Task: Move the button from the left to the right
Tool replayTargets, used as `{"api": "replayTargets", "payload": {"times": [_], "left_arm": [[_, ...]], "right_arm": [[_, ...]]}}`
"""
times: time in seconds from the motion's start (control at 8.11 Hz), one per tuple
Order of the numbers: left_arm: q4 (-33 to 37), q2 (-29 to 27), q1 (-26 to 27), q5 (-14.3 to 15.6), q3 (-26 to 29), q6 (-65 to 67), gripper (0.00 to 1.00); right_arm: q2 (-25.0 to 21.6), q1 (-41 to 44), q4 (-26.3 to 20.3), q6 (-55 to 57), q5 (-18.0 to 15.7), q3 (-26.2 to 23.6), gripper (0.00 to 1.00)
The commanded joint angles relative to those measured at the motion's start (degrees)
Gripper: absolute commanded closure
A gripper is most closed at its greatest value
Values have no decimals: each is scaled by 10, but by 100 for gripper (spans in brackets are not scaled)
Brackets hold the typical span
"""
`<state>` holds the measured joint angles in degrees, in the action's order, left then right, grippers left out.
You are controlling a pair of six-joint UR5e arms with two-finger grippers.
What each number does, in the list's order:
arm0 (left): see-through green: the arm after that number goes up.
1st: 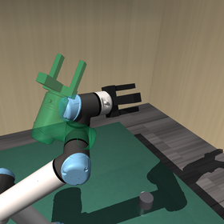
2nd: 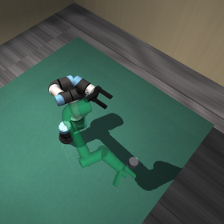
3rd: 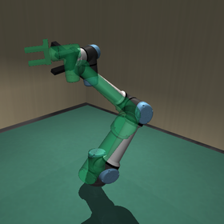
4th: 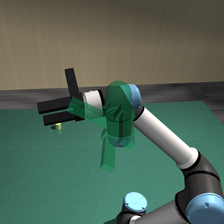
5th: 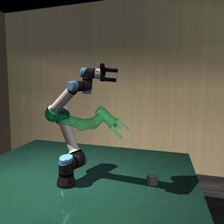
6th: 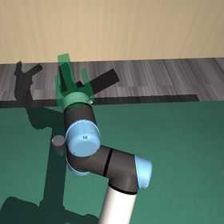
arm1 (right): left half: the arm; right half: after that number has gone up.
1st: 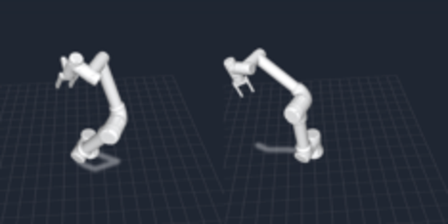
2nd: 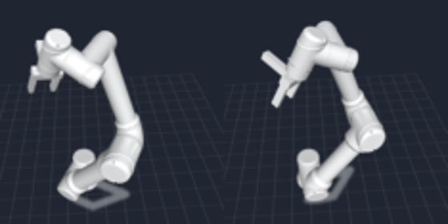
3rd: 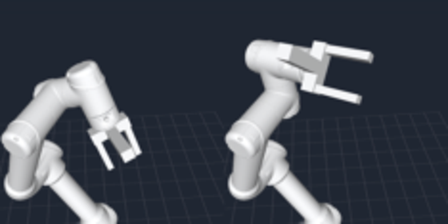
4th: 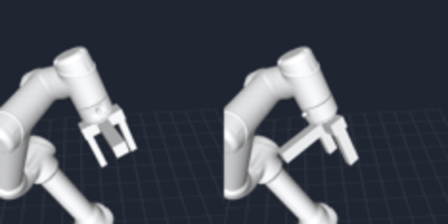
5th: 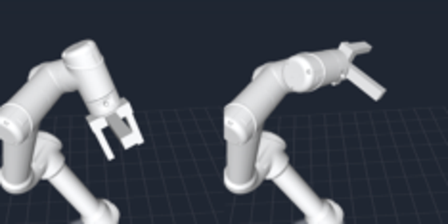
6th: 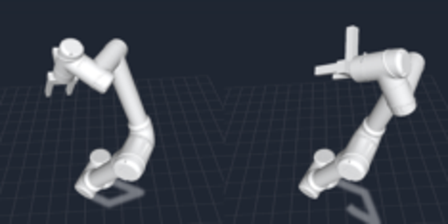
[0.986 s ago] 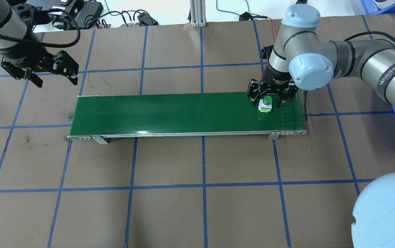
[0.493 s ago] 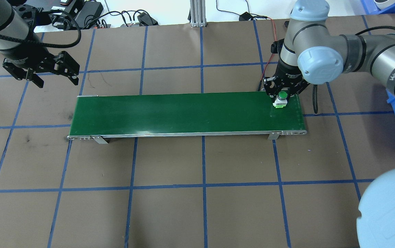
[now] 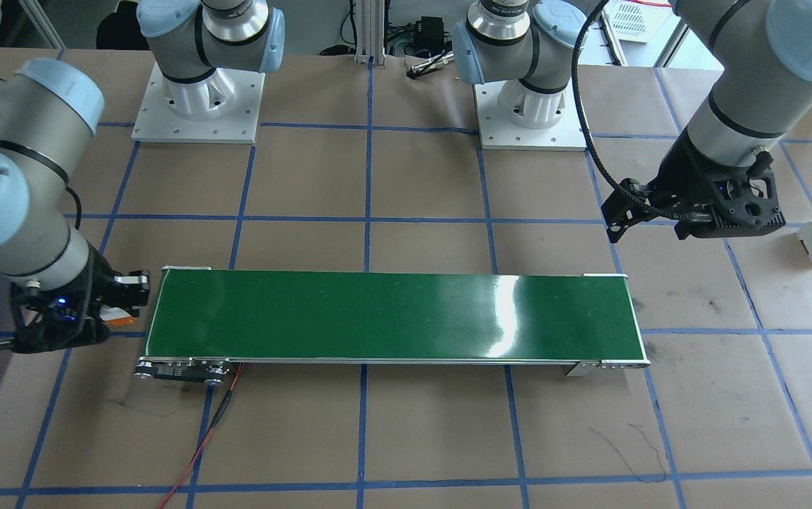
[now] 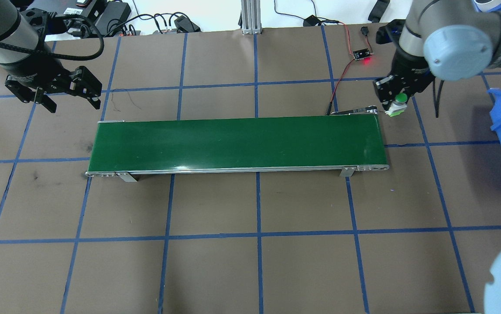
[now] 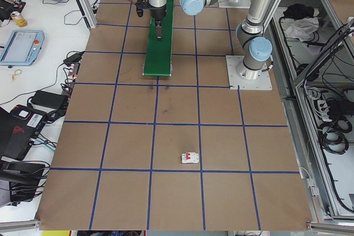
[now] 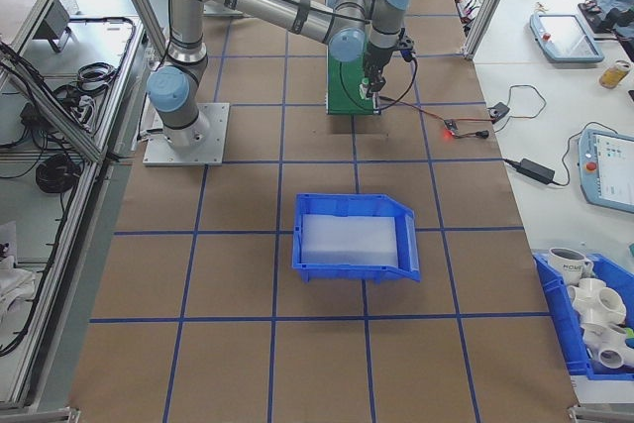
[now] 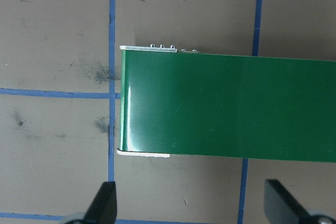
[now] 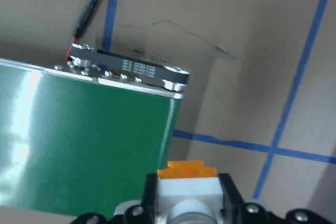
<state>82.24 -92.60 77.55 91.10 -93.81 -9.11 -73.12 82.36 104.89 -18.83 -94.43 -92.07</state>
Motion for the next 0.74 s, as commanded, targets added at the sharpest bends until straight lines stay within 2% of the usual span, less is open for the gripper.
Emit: {"api": "replayTargets", "payload": {"times": [0.0,0.12,0.37,0.62], "left_arm": [[-3,-1,1,-1,1,-6,0],[-3,0,1,-1,2,-6,0],[-1,5,1,-2,-2,-7,0],[-1,-7,0,6,1,-7,0]], "right_arm": [[-55,-97,-45,-208,-39,7,100],[-59,-135,-34,-299,-45,7,100],[-53,-217,27,-488,-44,7,100],[-47,-303,52,-682,-44,5,100]]}}
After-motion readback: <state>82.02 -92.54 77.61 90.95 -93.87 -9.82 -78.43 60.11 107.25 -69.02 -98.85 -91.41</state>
